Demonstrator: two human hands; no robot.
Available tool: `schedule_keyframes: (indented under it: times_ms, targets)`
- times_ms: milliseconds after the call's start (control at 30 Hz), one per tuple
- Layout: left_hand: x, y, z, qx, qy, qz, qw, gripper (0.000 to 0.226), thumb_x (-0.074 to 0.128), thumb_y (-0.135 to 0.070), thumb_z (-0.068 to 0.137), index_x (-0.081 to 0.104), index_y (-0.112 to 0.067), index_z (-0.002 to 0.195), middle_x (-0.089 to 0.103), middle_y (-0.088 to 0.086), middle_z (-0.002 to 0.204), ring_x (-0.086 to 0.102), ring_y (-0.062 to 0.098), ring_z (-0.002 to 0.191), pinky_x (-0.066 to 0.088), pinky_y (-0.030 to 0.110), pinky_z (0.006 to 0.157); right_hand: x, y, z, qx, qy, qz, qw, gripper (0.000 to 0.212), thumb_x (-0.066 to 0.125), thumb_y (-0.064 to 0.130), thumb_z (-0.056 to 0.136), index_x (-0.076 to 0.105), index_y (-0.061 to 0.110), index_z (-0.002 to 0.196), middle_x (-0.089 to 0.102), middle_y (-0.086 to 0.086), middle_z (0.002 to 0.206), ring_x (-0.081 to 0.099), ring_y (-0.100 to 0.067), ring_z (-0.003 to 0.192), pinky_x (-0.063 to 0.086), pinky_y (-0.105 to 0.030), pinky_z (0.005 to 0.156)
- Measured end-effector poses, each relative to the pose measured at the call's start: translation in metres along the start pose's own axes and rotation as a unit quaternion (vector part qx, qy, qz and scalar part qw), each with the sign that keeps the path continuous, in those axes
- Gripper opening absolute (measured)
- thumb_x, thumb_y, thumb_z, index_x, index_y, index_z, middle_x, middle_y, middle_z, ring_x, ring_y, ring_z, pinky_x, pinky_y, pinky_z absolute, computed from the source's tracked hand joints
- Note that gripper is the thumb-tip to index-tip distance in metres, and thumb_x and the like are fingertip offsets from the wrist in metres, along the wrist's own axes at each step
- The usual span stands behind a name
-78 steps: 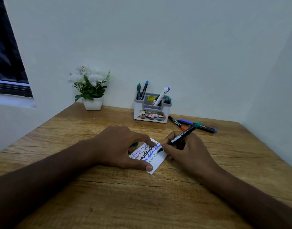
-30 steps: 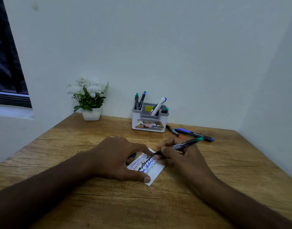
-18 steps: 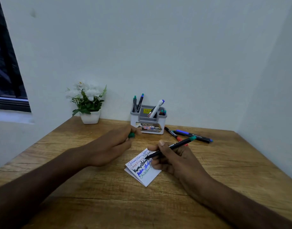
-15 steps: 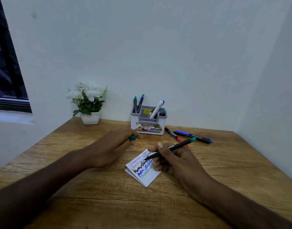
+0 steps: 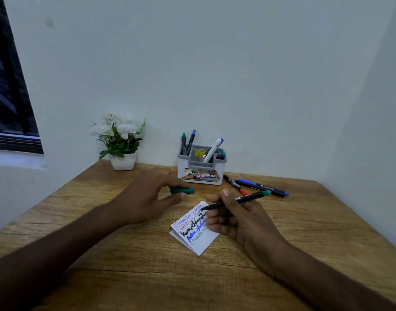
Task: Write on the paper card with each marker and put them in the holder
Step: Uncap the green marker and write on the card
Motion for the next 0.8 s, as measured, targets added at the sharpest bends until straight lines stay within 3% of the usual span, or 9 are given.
schedule_keyframes:
  times_ms: [100,167,233,333,533,800]
  targets:
    - [-0.002,0.000,0.000,-0.001,0.004,-0.022,1.000,0.031,0.075,-0.034,0.093,0.076,-0.033,0.125,0.073,-0.015,0.099,0.062,0.002,0.087,0.047,0.024,0.073,-0.004,-0.003,0.001,0.016,-0.001,0.022,1.000,0.031,0.065,0.030,0.102,0.085,0.007,0.108,0.081,-0.023,0.105,0.080,-0.026,0.092,0.068,-0.033,0.084]
    - [0.000,0.001,0.000,-0.006,0.018,-0.021,1.000,0.033,0.075,-0.037,0.093,0.075,-0.036,0.125,0.076,-0.013,0.103,0.065,0.006,0.092,0.053,0.040,0.079,-0.005,-0.004,0.001,0.038,0.006,0.052,0.998,0.035,0.054,0.021,0.107,0.083,0.002,0.110,0.080,-0.027,0.111,0.080,-0.029,0.096,0.067,-0.036,0.086]
    - [0.003,0.003,-0.001,-0.009,0.030,-0.015,0.999,0.033,0.077,-0.036,0.092,0.075,-0.036,0.125,0.077,-0.013,0.107,0.067,0.010,0.096,0.054,0.045,0.083,-0.005,-0.004,0.000,0.049,0.015,0.075,0.996,0.044,0.044,0.019,0.107,0.082,-0.001,0.111,0.079,-0.030,0.113,0.080,-0.031,0.097,0.066,-0.038,0.088]
    - [0.005,0.005,-0.002,-0.008,0.043,-0.006,0.999,0.033,0.078,-0.034,0.092,0.074,-0.037,0.125,0.076,-0.017,0.111,0.067,0.007,0.100,0.055,0.043,0.085,-0.005,-0.004,0.000,0.051,0.016,0.081,0.995,0.047,0.039,0.018,0.106,0.080,-0.003,0.115,0.078,-0.030,0.114,0.079,-0.031,0.097,0.066,-0.039,0.088]
    - [0.010,0.003,-0.001,0.005,0.055,-0.006,0.998,0.032,0.077,-0.037,0.093,0.075,-0.040,0.124,0.074,-0.024,0.109,0.065,0.005,0.097,0.055,0.039,0.082,-0.005,-0.005,0.002,0.047,0.006,0.094,0.994,0.035,0.047,0.015,0.105,0.076,-0.004,0.113,0.079,-0.029,0.113,0.081,-0.030,0.092,0.065,-0.040,0.088]
    - [0.014,-0.002,-0.001,0.035,0.062,-0.012,0.997,0.033,0.077,-0.032,0.092,0.075,-0.040,0.124,0.072,-0.025,0.104,0.063,-0.002,0.096,0.045,0.017,0.078,-0.007,-0.006,0.003,0.040,0.001,0.067,0.997,0.027,0.057,0.011,0.104,0.077,-0.006,0.112,0.080,-0.029,0.110,0.081,-0.032,0.094,0.065,-0.039,0.089]
Point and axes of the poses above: each hand's wrist, its own z-axis towards the middle knuckle, its own x-axis out of the palm, y = z × x, the point moved 7 cm from there along z, towards the middle knuckle
